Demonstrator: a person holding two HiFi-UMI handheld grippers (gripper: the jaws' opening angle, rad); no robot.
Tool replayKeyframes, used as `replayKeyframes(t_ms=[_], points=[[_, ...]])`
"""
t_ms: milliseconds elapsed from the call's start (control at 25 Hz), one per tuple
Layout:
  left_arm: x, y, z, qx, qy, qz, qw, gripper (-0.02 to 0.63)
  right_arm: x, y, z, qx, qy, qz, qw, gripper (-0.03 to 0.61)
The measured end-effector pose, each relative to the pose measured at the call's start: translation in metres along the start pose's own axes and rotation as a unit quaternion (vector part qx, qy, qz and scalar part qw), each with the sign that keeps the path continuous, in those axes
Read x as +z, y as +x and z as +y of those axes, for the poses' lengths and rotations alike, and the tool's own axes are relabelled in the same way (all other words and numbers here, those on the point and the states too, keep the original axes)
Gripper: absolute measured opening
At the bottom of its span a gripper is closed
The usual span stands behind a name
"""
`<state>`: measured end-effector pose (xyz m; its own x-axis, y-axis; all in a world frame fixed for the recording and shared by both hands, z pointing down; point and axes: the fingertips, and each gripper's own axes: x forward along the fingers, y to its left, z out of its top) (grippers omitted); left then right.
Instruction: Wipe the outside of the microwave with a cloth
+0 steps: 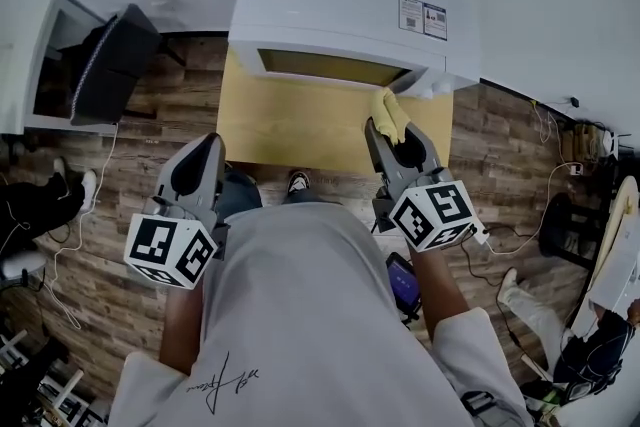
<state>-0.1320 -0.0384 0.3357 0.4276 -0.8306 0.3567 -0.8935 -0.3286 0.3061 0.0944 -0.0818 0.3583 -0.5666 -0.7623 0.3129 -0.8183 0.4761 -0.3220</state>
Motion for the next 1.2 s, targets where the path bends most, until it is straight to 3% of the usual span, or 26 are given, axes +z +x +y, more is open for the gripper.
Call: replayKeyframes(t_ms=[480,1200], points=[[-0.005,0.001,0.002,0.022,-0.010,0.005,0.9997,-0.011,-0.001,-0.015,-0.010,-0.016,-0.021,0.016,1.000,0.120],[-0.018,-0.004,0.006,0.048,-0.019,0.018,0.9985,-0.012,-0.006,-0.018,-0.001,0.000,-0.020,0.033,0.999,0.120]])
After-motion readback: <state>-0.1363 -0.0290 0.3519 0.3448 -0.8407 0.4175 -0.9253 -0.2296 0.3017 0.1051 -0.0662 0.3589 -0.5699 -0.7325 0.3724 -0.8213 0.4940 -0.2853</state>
